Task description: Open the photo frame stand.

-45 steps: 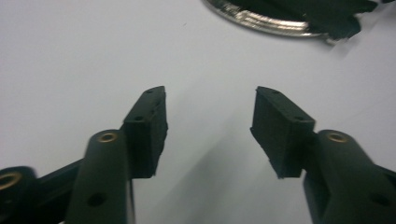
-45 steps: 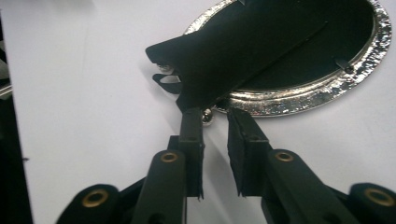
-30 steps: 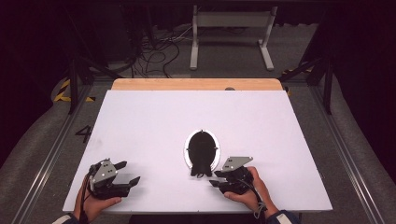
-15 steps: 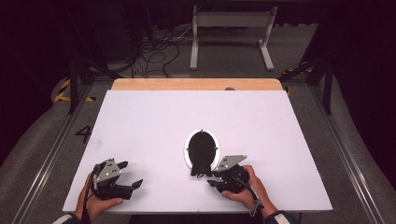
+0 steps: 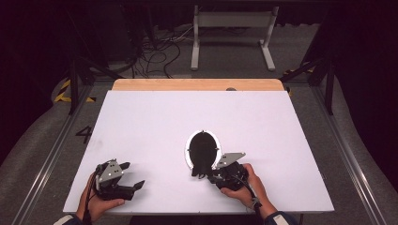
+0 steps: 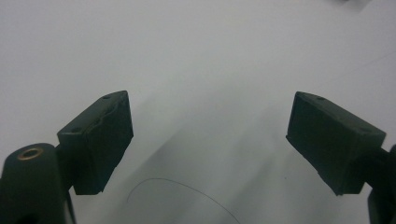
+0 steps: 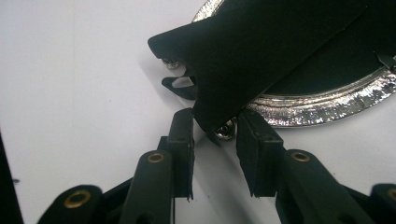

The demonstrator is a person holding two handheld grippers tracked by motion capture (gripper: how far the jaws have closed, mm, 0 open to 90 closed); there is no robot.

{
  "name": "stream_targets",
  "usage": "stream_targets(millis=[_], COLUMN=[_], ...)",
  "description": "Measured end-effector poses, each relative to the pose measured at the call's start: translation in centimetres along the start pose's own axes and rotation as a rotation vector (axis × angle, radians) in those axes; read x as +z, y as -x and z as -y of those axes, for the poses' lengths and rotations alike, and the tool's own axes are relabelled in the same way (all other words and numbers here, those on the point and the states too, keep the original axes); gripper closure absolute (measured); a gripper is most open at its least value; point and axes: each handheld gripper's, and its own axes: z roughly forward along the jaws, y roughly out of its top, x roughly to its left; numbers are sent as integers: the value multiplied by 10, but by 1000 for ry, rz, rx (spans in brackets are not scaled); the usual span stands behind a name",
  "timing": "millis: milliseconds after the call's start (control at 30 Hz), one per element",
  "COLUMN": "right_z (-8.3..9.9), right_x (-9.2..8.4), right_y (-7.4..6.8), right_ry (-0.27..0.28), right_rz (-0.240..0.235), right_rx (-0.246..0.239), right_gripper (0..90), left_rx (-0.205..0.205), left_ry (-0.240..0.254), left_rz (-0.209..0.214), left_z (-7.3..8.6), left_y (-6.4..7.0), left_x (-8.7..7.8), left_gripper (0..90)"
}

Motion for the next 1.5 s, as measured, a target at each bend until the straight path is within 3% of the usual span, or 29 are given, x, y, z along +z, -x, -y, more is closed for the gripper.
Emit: stream_targets(millis=[200, 267, 300, 500, 700, 800, 933, 1033, 1067, 1100, 1133, 1167, 1200, 1500], right_z=[2, 3, 3, 5, 6, 6, 5, 3, 2, 2, 2, 2, 1, -1], right_x=[-2, -4, -4, 2, 5, 6, 11, 12, 14, 14, 16, 16, 18, 26], right_y=[5, 7, 7, 17, 23, 30, 38, 41, 44, 44, 48, 48, 52, 65], right_ry=[51, 105, 105, 154, 185, 213, 207, 214, 220, 220, 218, 218, 225, 259], right_rz=[-42, -55, -55, -154, -208, -266, -314, -337, -367, -367, -396, -396, -426, -448], right_rx=[48, 67, 67, 206, 289, 353, 446, 481, 524, 524, 568, 568, 604, 684], right_gripper=[672, 658, 658, 632, 615, 583, 548, 544, 533, 533, 524, 524, 509, 523], left_rx=[-9, -9, -9, -15, -6, -9, -5, -4, -4, -4, 0, 0, 6, 7], left_ry=[1, -4, -4, -15, -26, -27, -39, -40, -40, -42, -43, -46, -51, -34], left_rz=[7, 18, 18, 15, 16, 14, 14, 14, 13, 12, 13, 12, 4, 26], left_z=[1, 1, 1, 1, 1, 1, 0, 0, 0, 0, 0, 0, 0, -5], left_y=[-1, -1, -1, -1, 0, 0, 0, 0, 0, 0, 0, 1, 2, 5], left_x=[0, 2, 2, 3, 4, 5, 6, 6, 6, 6, 6, 7, 7, 10], left_gripper=[149, 151, 152, 152, 152, 152, 151, 151, 151, 151, 150, 150, 149, 149])
